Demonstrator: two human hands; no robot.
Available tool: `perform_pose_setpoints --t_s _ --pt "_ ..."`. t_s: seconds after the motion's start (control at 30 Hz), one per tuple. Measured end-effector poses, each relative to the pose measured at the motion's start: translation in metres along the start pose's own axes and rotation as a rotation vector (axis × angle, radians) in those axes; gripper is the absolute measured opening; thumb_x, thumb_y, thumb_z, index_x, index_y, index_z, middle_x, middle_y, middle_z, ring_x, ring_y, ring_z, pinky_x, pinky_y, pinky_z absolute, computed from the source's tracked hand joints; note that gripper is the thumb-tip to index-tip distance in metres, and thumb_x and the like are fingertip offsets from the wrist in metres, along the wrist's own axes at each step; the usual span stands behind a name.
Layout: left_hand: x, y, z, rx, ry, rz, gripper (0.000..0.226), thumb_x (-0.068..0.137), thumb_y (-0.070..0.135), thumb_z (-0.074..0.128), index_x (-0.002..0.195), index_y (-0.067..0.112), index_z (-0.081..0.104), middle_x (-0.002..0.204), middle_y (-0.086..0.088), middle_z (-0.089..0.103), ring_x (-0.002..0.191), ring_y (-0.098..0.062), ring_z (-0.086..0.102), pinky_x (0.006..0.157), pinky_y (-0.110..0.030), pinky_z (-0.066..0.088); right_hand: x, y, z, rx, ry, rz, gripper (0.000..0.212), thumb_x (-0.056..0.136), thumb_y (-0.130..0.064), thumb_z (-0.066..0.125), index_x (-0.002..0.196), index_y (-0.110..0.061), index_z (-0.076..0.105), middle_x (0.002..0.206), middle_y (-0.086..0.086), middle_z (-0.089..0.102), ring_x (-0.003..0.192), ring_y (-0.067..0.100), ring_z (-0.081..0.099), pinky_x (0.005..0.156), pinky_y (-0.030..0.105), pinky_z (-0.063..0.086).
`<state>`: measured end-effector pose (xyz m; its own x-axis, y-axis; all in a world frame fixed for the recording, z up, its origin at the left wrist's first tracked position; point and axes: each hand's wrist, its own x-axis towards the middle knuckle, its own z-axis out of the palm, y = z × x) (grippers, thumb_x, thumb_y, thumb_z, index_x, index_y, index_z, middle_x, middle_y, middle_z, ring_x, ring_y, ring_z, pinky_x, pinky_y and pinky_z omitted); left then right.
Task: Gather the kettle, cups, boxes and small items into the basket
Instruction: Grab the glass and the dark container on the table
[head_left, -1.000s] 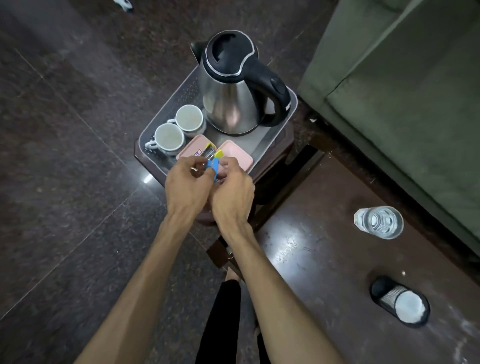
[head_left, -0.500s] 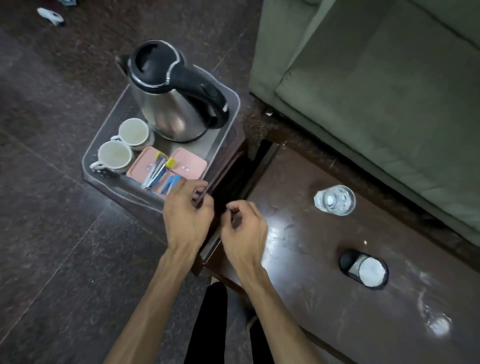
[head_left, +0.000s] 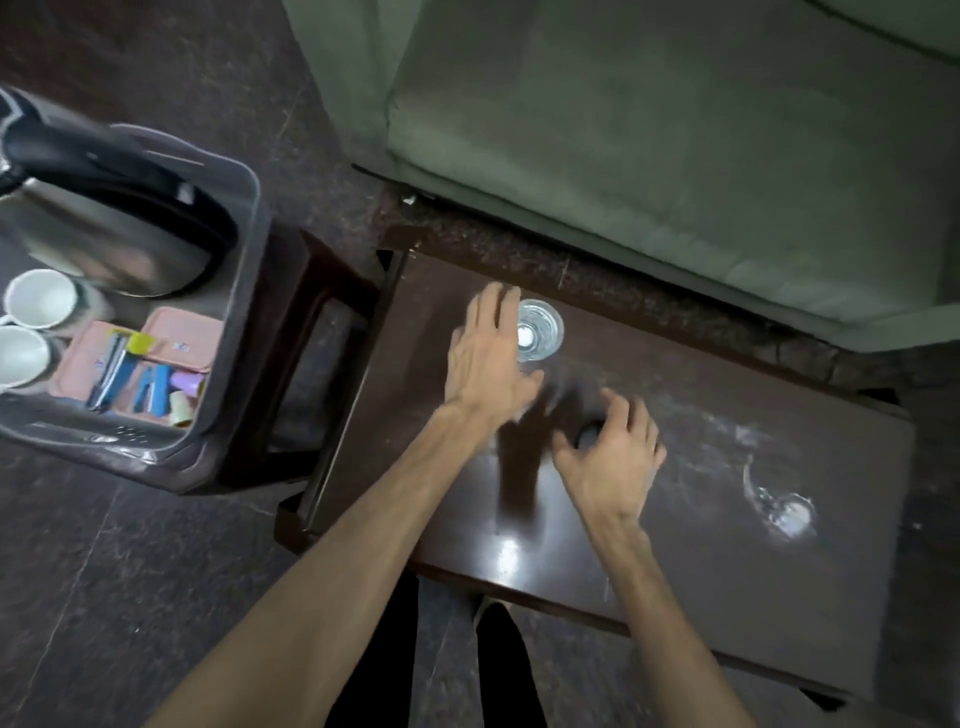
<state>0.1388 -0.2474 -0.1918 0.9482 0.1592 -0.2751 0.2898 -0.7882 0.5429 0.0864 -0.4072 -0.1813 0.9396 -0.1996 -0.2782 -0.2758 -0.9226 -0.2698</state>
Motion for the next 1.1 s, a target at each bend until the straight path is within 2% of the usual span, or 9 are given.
perform_pose_setpoints --t_s 0.1,0.17,0.23,0.3,0.37,0.5,0.67,0.9,1.1 --pt "0.024 0.015 0.019 0.085 -0.071 -0.062 0.12 0.07 0.042 0.089 0.161 0.013 0.017 0.17 -0.01 0.014 0.158 -0.027 0.014 0.118 -0.052 0.034 0.012 0.036 0.001 -0.142 -0.157 0.096 0.111 0.069 -0.052 0.09 0.157 -0.015 0.033 0.167 0.021 0.026 0.156 0.038 0.022 0.122 0.059 0.019" --pt "0.036 0.021 0.029 0.13 -0.105 -0.096 0.123 0.069 0.041 0.092 0.162 0.011 0.016 0.169 -0.011 0.016 0.157 -0.028 0.016 0.12 -0.053 0.033 0.019 0.054 0.005 -0.157 -0.244 0.133 0.12 0.069 -0.054 0.091 0.16 -0.015 0.023 0.17 0.021 0.018 0.158 0.039 0.016 0.123 0.062 0.017" --pt "0.042 0.022 0.037 0.167 -0.107 -0.126 0.117 0.07 0.037 0.092 0.16 0.009 0.022 0.162 -0.012 0.028 0.15 -0.03 0.028 0.118 -0.051 0.038 0.024 0.066 0.008 -0.129 -0.287 0.139 0.115 0.071 -0.047 0.092 0.159 -0.016 0.024 0.168 0.019 0.023 0.156 0.04 0.024 0.12 0.061 0.027" --pt "0.044 0.019 0.045 0.198 -0.077 -0.134 0.105 0.072 0.034 0.091 0.156 0.009 0.032 0.15 -0.012 0.041 0.139 -0.03 0.04 0.113 -0.043 0.044 0.028 0.075 0.011 -0.058 -0.26 0.108 0.101 0.073 -0.038 0.091 0.152 -0.015 0.033 0.158 0.017 0.038 0.143 0.041 0.043 0.108 0.057 0.046" --pt "0.043 0.015 0.048 0.186 -0.035 -0.13 0.097 0.072 0.033 0.091 0.151 0.009 0.039 0.142 -0.011 0.046 0.133 -0.03 0.045 0.11 -0.039 0.045 0.029 0.08 0.01 -0.03 -0.224 0.074 0.093 0.073 -0.035 0.091 0.148 -0.015 0.039 0.147 0.014 0.049 0.133 0.04 0.052 0.097 0.052 0.054" --pt "0.041 0.012 0.049 0.174 0.014 -0.117 0.096 0.066 0.041 0.093 0.143 0.008 0.045 0.137 -0.012 0.049 0.129 -0.031 0.047 0.106 -0.041 0.047 0.03 0.079 0.011 -0.012 -0.217 0.015 0.092 0.07 -0.037 0.091 0.146 -0.017 0.042 0.142 0.011 0.053 0.132 0.035 0.052 0.096 0.049 0.056" --pt "0.042 0.019 0.051 0.133 0.041 -0.149 0.098 0.063 0.044 0.095 0.139 0.005 0.048 0.135 -0.013 0.05 0.125 -0.032 0.051 0.105 -0.042 0.048 0.031 0.072 0.014 0.012 -0.222 -0.023 0.106 0.069 -0.039 0.091 0.155 -0.015 0.034 0.147 0.011 0.053 0.138 0.033 0.049 0.105 0.046 0.052" --pt "0.01 0.017 0.05 0.099 0.1 -0.11 0.093 0.058 0.043 0.095 0.131 0.002 0.056 0.126 -0.014 0.055 0.115 -0.032 0.057 0.098 -0.04 0.05 0.029 0.062 0.014 0.056 -0.18 -0.061 0.093 0.066 -0.033 0.091 0.143 -0.016 0.042 0.142 0.007 0.057 0.133 0.03 0.053 0.098 0.04 0.053" --pt "-0.034 0.008 0.048 0.121 0.092 -0.066 0.085 0.06 0.046 0.094 0.125 0.004 0.059 0.116 -0.013 0.056 0.106 -0.032 0.06 0.087 -0.043 0.054 0.021 0.049 0.014 0.031 -0.184 -0.112 0.093 0.066 -0.029 0.09 0.145 -0.016 0.041 0.144 0.009 0.054 0.133 0.031 0.052 0.098 0.043 0.055"
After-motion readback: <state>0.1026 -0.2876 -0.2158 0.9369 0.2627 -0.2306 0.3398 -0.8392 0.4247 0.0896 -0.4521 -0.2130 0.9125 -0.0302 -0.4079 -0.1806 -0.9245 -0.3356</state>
